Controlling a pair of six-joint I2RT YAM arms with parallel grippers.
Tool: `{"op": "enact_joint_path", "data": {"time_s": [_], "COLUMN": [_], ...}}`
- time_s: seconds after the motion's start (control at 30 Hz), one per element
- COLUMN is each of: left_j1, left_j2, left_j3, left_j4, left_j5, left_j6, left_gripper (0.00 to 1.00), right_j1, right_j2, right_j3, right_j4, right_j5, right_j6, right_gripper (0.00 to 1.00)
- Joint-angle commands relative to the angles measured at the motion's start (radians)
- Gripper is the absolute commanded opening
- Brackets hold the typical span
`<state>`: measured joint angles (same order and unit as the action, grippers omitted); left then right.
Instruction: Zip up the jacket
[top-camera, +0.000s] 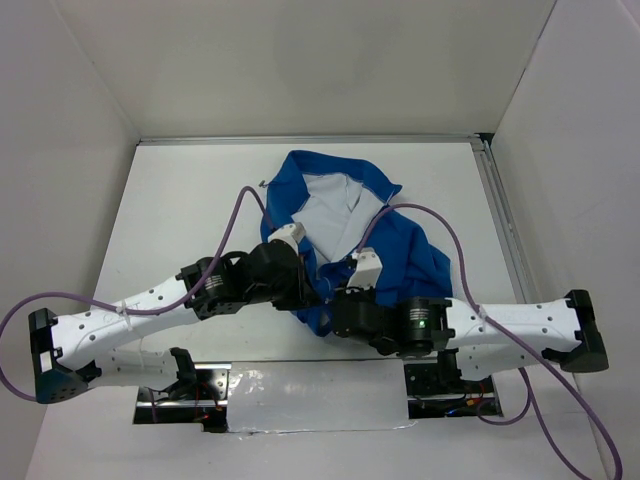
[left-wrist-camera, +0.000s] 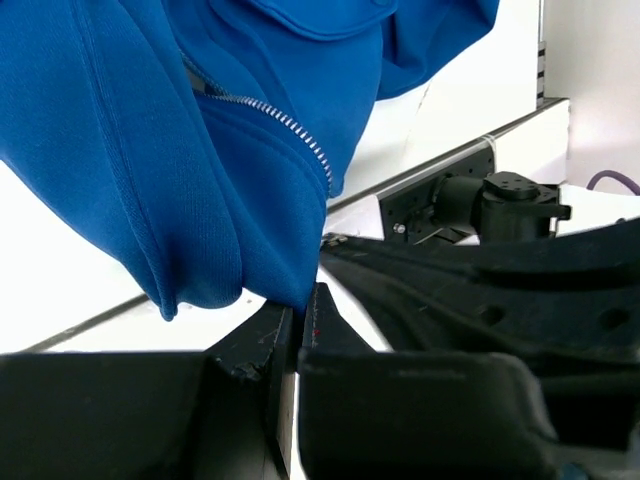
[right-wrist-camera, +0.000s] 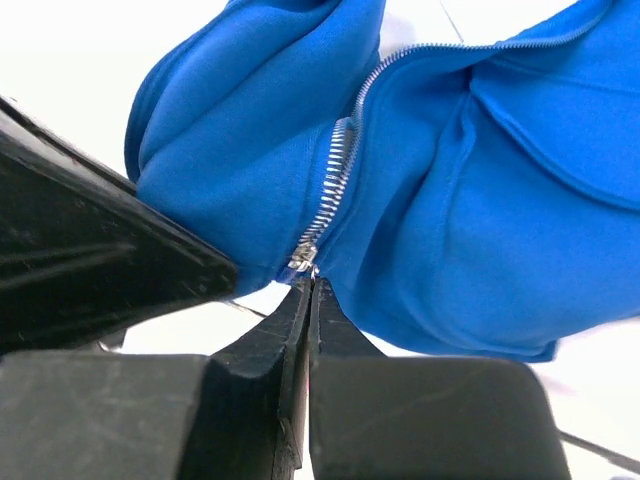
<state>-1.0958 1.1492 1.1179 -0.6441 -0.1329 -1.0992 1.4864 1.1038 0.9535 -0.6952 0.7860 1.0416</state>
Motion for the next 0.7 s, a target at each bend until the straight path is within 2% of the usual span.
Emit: {"op": "enact_joint_path", "data": {"time_s": [0.0, 0.07, 0.17, 0.33, 0.47, 0.6, 0.67], "left_j1": [-0.006, -0.006, -0.006, -0.006, -0.007, -0.007, -0.006], "left_j2": [-0.005, 0.004, 0.020, 0.024, 0.015, -0.034, -0.061], "left_j3": [0.011, 0.013, 0.013, -0.006, -0.001, -0.033, -0.061], "left_j4": [0.011, 0.001, -0.003, 0.017, 0.006, 0.018, 0.030], "left_j5": [-0.022, -0.030, -0.036, -0.010, -0.004, -0.013, -0.014], "left_j6": [0.062, 0.084, 0.105, 0.124, 0.085, 0.046, 0.027], "left_gripper": [0.00, 0.00, 0.00, 0.00, 0.42, 0.55, 0.66], "right_j1": [-0.037, -0.058, -0.074, -0.075, -0.080, -0.112, -0.124], "right_j2": [-0.077, -0.099, -0.088, 0.000, 0.053, 0.006, -0.033], "right_j3": [-0.027, -0.039, -0.033, 0.004, 0.036, 0.010, -0.019], "right_j4": [0.083, 0.098, 0.082, 0.082, 0.095, 0.160, 0.209], "right_j5": [-0.108, -0.135, -0.168, -0.133, -0.120, -0.188, -0.272], "right_j6": [-0.218, -0.329, -0.398, -0.460, -0.463, -0.456, -0.466], "right_gripper": [0.00, 0.00, 0.00, 0.00, 0.00, 0.00, 0.00]}}
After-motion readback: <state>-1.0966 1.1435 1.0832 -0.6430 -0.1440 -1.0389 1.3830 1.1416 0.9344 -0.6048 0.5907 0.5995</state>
